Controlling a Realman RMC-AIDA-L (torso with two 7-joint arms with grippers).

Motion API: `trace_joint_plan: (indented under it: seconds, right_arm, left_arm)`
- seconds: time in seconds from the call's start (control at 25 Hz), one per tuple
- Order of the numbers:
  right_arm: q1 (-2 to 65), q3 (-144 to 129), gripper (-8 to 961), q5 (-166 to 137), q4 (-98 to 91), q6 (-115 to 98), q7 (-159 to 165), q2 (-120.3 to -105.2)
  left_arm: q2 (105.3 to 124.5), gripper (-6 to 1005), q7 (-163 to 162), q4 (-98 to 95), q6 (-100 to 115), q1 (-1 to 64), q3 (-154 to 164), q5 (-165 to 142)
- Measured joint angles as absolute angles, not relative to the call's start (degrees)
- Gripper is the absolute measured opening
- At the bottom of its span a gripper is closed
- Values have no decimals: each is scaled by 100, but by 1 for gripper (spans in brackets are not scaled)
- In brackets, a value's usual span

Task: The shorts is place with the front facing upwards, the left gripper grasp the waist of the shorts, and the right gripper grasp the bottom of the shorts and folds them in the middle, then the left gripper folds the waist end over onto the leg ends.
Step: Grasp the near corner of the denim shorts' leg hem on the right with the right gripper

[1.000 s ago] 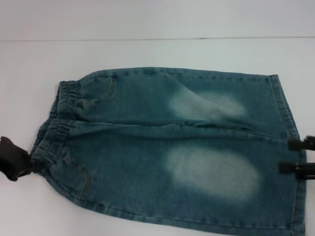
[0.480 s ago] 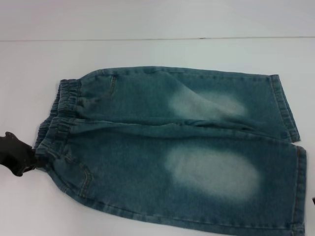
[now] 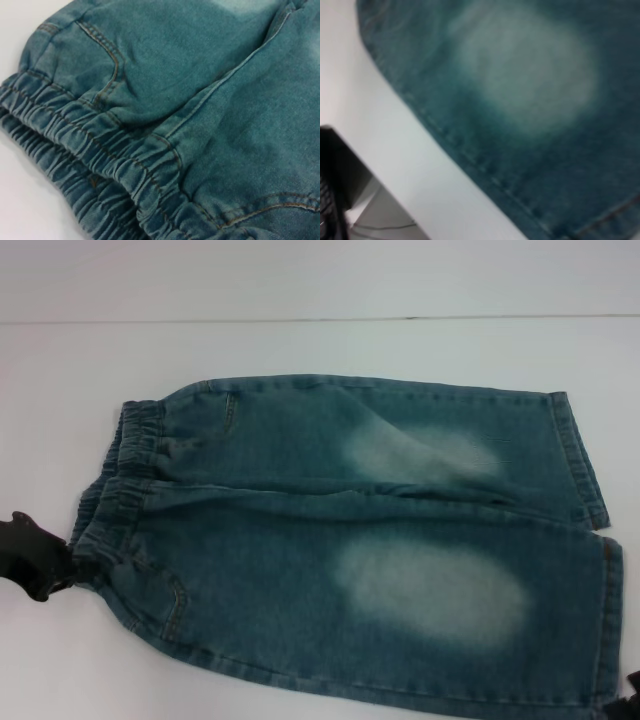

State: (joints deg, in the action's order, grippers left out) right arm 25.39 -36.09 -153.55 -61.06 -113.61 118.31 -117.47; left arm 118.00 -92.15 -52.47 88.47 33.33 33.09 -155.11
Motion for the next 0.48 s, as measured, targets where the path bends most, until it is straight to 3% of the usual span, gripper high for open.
trace_joint_plan:
  seconds: [0.24,0.48]
  right_arm:
    - [2641,-3749,911,-15404,-5821,-11261,11764,-11850]
    - [2640,-3757,911,-15437,-5819,-11218,11908,-11857]
  left_arm:
    - [11808,52,-9217,-5247,8808,3303,3290,-15498]
    - [11805,52,-9218,-5262,8802,3296,3302,-15492]
